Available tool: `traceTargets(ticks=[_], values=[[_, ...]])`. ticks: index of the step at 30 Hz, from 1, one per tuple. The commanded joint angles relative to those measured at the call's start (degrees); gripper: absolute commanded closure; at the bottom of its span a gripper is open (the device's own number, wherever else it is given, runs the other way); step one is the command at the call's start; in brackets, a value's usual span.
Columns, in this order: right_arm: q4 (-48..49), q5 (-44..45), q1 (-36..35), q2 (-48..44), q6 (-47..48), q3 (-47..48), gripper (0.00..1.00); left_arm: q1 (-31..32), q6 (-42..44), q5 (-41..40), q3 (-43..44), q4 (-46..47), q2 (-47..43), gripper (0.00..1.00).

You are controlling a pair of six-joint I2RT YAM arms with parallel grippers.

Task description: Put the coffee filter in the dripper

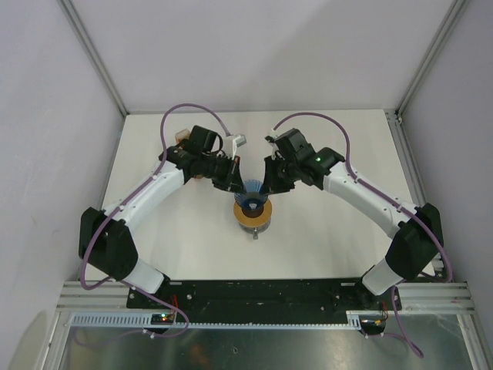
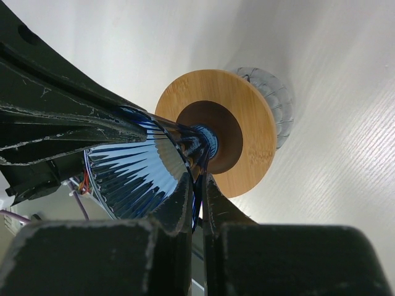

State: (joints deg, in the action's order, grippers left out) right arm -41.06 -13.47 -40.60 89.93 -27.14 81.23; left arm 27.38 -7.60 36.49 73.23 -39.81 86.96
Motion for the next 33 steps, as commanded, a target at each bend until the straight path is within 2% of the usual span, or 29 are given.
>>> traceTargets(ticks=[1,11,18,33], values=[[1.1,-2.5,0.5,4.4,3.0,-3.0,1.0,1.4,3.2,5.0,-3.8,-4.6,3.5,1.0],[1.6,-4.8,0.6,5.9,2.9,-3.5,1.0,1.3,2.6,6.9,-2.6,-4.8,2.5,1.0],[4.9,-5.9,0.0,2.9,0.8,-3.4,1.0,1.3,1.8,8.2,1.2,-5.7,-0.4,1.0],[1.6,-3.7,-1.6,2.5,1.0,1.9,1.0,1.4,1.2,11.0,3.3,-6.8,-0.4,1.0]])
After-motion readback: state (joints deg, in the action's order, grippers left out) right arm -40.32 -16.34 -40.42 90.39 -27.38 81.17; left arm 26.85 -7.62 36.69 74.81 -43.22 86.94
